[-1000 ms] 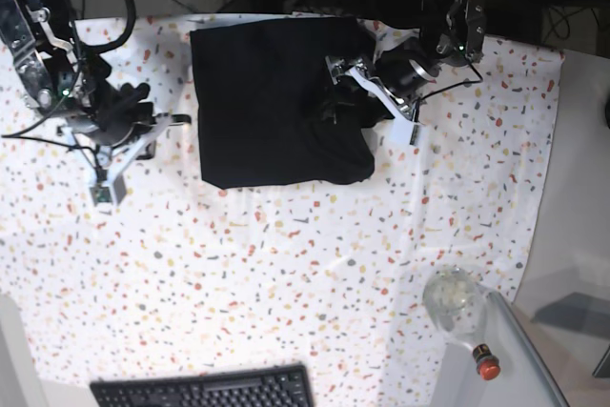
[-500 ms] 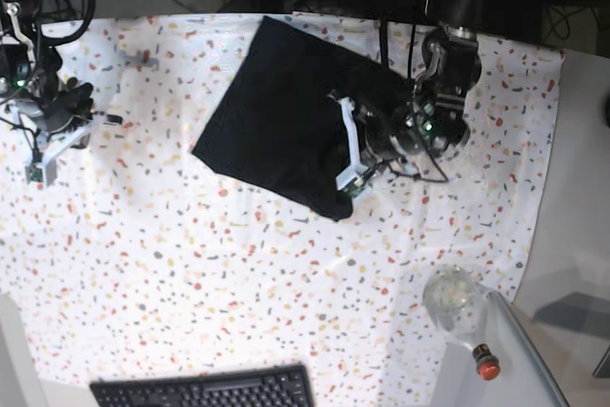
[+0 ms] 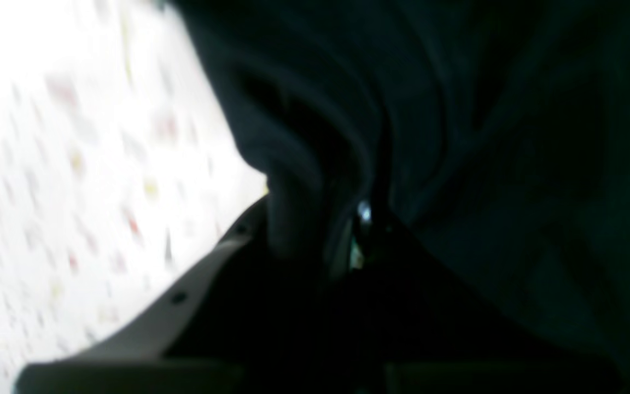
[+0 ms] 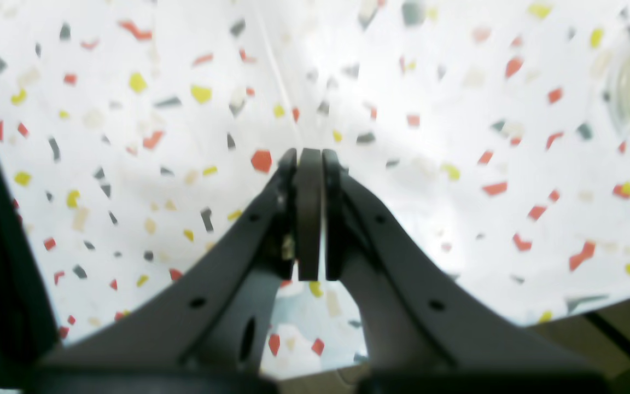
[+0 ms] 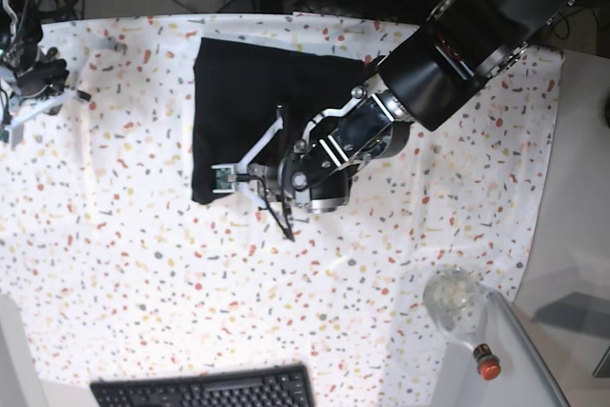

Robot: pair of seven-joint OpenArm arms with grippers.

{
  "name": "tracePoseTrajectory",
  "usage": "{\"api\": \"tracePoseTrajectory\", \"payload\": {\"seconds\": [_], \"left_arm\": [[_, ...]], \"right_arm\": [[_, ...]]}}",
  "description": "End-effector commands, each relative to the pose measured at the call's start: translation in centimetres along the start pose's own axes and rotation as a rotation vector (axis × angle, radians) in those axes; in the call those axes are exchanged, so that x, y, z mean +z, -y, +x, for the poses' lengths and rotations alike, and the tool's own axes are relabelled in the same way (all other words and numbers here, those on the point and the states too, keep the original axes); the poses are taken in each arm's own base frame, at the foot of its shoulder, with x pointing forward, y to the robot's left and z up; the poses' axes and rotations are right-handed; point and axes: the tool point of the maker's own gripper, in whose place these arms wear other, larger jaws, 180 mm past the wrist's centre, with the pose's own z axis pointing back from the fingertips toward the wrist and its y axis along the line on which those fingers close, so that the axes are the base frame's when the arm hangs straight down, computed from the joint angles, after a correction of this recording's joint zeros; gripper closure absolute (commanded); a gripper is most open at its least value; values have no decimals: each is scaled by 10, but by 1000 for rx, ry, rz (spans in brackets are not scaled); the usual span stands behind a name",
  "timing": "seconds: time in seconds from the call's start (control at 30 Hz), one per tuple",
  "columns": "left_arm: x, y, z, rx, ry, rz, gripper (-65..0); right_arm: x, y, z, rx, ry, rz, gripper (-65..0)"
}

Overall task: Layout the t-shirt on the table in an organized manner, then fold the t-shirt properly
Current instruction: 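Grasp the bundle edge with the left gripper and square it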

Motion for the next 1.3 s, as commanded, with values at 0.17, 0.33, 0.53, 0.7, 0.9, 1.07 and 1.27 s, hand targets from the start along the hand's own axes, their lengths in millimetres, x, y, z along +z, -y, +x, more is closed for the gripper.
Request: {"api": "tracePoseTrajectory", "payload": {"seconds": [0.17, 0.33, 0.53, 0.7, 0.9, 1.07, 1.27], "left_arm": [[-7, -8, 16, 7, 3, -10, 0], [-12, -4, 6, 36, -22, -31, 0], [-11, -5, -8, 104, -53, -30, 0], [-5, -13, -16, 197, -48, -8, 0], [-9, 0, -9, 132, -56, -27, 0], [-10, 3, -7, 125, -55, -32, 0], [-9, 1, -9, 122, -61, -29, 0]], "right_arm": [[8, 18, 9, -44, 47, -39, 0], [8, 20, 7, -44, 43, -43, 0], [9, 18, 7, -41, 43, -38, 0], [9, 18, 7, -41, 43, -38, 0], [9, 18, 7, -41, 43, -38, 0], [8, 18, 5, -39, 40, -37, 0], [10, 19, 2, -36, 34, -39, 0]]}}
